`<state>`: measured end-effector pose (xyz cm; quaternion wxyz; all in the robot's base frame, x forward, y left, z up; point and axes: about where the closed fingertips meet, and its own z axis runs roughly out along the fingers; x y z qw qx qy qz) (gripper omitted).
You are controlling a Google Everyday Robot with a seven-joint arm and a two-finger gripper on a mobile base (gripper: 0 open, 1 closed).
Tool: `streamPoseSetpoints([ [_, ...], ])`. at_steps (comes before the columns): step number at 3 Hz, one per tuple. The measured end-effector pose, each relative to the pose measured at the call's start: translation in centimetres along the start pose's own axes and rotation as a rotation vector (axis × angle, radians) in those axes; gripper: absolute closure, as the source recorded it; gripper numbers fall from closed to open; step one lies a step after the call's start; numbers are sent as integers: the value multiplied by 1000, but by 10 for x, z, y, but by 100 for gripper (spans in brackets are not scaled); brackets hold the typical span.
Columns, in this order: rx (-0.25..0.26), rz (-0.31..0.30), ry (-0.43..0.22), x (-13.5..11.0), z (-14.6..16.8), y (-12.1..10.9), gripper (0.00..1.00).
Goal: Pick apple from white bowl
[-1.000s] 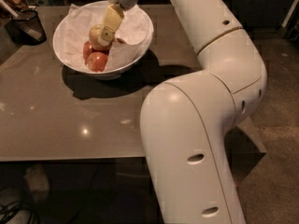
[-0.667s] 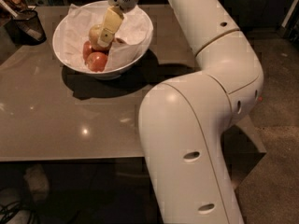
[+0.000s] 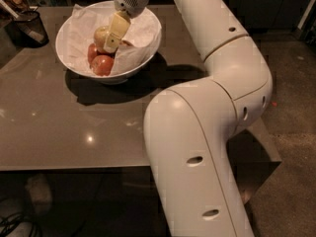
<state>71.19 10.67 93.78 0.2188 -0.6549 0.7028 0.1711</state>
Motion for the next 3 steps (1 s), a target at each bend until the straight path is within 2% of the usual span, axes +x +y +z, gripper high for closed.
streamPoseSetpoints([
  [2, -46, -17, 1, -7, 23, 2, 17],
  [3, -46, -17, 0, -7, 23, 2, 35],
])
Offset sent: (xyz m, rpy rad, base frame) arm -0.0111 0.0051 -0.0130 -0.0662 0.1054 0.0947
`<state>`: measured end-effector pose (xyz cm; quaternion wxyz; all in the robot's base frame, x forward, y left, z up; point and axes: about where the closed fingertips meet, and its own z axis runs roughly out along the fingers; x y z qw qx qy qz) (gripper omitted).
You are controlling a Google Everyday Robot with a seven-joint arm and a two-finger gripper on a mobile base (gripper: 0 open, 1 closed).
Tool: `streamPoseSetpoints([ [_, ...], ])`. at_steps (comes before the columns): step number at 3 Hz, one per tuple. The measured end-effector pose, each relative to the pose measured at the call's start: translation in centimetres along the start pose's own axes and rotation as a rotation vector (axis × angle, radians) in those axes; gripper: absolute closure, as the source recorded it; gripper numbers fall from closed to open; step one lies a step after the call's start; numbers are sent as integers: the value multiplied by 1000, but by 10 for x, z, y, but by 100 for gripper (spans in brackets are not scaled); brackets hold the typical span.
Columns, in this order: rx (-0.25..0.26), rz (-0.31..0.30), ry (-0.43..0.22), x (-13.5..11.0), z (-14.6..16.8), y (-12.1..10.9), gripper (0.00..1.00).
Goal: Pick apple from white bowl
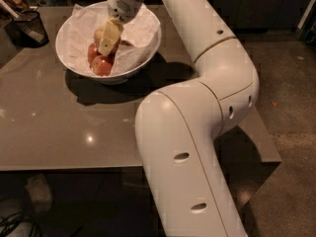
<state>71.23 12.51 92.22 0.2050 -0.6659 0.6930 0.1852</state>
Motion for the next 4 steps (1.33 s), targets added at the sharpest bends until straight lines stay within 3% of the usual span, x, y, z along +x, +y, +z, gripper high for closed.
streamPoseSetpoints([
  [2, 0, 0, 0, 0, 0, 0, 82],
  [3, 33, -13, -18, -9, -5, -4, 100],
  [4, 95, -43, -31, -26, -36, 1, 100],
])
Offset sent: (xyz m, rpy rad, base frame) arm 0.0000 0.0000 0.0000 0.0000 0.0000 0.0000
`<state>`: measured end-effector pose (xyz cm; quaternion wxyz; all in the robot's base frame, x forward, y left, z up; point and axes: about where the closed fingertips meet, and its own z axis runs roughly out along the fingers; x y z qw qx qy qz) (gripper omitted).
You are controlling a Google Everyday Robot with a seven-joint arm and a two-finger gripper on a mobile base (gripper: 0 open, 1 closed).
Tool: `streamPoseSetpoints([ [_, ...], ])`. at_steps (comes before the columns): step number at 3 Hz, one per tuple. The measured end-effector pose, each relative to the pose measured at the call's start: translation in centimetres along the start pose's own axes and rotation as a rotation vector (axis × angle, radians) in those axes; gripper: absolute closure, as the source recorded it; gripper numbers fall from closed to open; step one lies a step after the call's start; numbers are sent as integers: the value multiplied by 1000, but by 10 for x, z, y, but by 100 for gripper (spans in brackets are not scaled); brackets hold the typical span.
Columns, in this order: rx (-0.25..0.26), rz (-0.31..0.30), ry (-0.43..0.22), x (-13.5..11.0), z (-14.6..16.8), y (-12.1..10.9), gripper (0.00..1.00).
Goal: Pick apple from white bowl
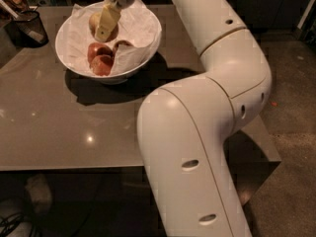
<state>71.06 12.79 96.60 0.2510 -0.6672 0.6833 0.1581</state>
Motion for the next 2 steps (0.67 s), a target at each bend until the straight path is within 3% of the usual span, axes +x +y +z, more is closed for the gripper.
streamPoseSetpoints([
  [1, 19, -52, -40, -17, -30, 11, 100],
  [2, 5, -105, -91, -30, -53, 30, 100],
])
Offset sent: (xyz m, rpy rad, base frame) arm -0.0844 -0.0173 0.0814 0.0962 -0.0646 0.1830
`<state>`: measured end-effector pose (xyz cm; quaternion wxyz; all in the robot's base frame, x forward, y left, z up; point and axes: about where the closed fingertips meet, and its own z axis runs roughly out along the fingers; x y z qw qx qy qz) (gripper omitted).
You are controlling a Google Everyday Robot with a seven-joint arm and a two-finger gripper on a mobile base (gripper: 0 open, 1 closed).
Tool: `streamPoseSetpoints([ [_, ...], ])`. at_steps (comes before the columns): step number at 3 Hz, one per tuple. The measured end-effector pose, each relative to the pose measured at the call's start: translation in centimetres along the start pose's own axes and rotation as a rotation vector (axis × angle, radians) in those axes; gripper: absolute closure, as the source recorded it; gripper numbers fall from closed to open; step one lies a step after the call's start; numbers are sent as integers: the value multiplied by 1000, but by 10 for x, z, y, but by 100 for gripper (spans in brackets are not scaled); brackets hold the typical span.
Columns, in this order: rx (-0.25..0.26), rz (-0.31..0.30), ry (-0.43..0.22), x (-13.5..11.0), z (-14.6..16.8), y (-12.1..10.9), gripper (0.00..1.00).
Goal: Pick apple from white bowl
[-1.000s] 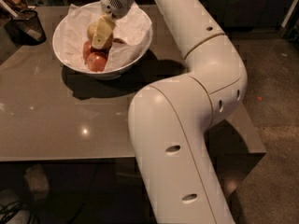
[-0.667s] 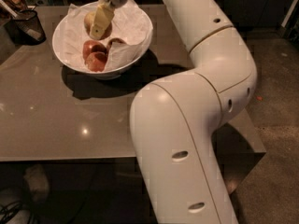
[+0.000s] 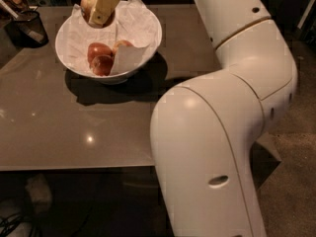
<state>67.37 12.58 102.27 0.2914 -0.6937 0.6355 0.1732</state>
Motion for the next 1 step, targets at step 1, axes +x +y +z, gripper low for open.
streamPoseSetpoints([
  [1, -5, -57, -48, -15, -23, 21, 100],
])
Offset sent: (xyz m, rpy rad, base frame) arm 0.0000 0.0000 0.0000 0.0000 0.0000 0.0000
